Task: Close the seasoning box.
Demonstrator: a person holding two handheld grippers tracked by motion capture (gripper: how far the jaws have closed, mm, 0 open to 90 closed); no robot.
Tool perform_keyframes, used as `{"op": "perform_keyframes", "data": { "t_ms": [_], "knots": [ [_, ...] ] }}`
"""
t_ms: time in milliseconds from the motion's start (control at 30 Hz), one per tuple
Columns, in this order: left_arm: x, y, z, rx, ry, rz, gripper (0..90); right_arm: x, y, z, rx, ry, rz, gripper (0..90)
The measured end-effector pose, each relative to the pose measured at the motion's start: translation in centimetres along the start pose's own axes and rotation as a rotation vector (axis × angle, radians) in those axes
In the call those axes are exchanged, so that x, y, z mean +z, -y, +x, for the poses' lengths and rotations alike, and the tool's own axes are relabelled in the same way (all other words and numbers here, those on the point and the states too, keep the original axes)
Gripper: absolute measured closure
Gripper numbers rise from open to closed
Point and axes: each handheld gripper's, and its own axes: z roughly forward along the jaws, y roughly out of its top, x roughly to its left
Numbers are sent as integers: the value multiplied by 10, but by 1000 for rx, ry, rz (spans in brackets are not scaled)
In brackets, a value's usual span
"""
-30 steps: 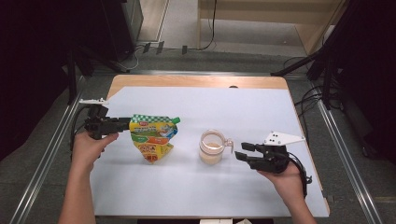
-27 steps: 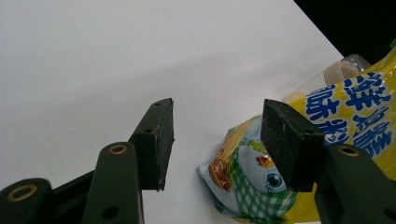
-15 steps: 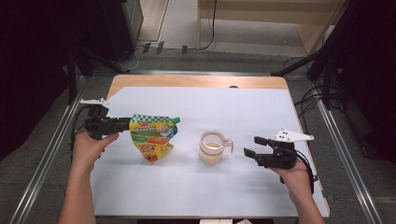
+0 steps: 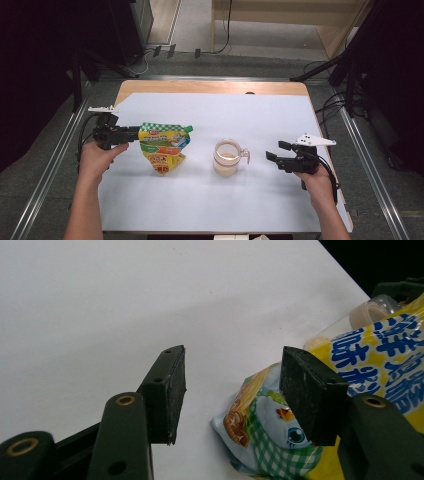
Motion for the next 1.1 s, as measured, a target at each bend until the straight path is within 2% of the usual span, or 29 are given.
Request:
{"op": "perform_keyframes", "data": {
  "t_ms": [233,533,967,1100],
  "knots": [
    [-1,0,0,-1,-1,-3,441,2,1,-4,9,41,12,288],
    [1,0,0,-2,-5,5,431,3,2,-2,2,41,33,285],
    [1,0,1,-3,-3,7,419,3,2,-2,-9,40,33,285],
    [2,1,2,-4,-7,14,413,7,3,-2,-11,52,54,284]
  ]
}}
